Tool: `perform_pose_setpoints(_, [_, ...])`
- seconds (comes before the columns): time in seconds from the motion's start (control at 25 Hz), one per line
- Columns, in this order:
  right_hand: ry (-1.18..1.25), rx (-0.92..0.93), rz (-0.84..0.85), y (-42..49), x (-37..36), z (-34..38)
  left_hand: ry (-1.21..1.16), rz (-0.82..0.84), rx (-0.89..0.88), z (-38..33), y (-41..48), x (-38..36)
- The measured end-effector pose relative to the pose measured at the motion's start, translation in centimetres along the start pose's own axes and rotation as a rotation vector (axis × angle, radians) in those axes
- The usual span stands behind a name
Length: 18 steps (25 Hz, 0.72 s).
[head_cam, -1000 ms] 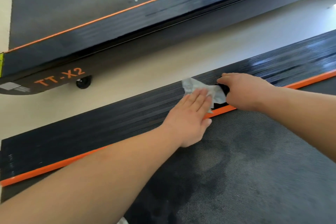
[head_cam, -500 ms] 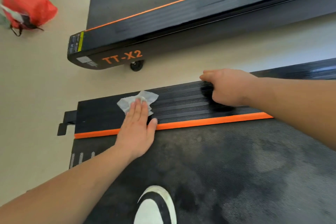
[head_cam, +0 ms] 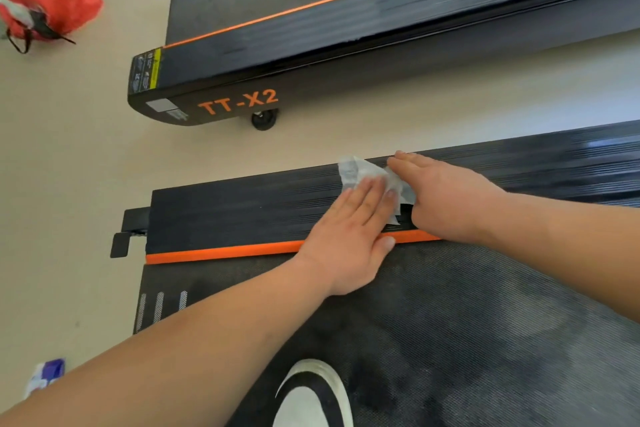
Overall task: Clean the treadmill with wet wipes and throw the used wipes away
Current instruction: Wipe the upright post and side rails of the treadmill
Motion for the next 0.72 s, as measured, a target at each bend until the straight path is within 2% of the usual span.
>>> perform_pose_setpoints(0.12, [-0.033,0.06,0.006,2.2,-0.2,1.8,-0.039,0.007,0.213,4.5,-3.3,-1.2])
perform_pose_setpoints(0.28, [-0.083,0.176,0.044,6.1,-1.0,6.1,-0.177,0.017,0.587,11.8,-8.5,-2.7])
perform_pose_setpoints(0.4, [-0.105,0.274,0.086,8.7,-1.9,10.5,-0.209,0.078,0.792,14.0,-10.9,-3.2])
perform_pose_setpoints(0.56, [-0.149,0.319,0.172,11.5,-3.7,14.8,-0.092,0.104,0.744,12.6,-10.2,-2.0])
perform_pose_setpoints(0.72, [-0.274,0.276,0.242,12.9,-4.7,16.5,-0.209,0.093,0.633,16.6,-10.2,-2.8])
Point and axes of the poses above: each hand's wrist, its own y-axis towards the middle knuckle, its own x-axis out of the back of the hand, z = x × y, the point moved 2 cm from there along y, towards the middle knuckle, and after that the axes turned 8 degrees about x, right-handed, at the moved point
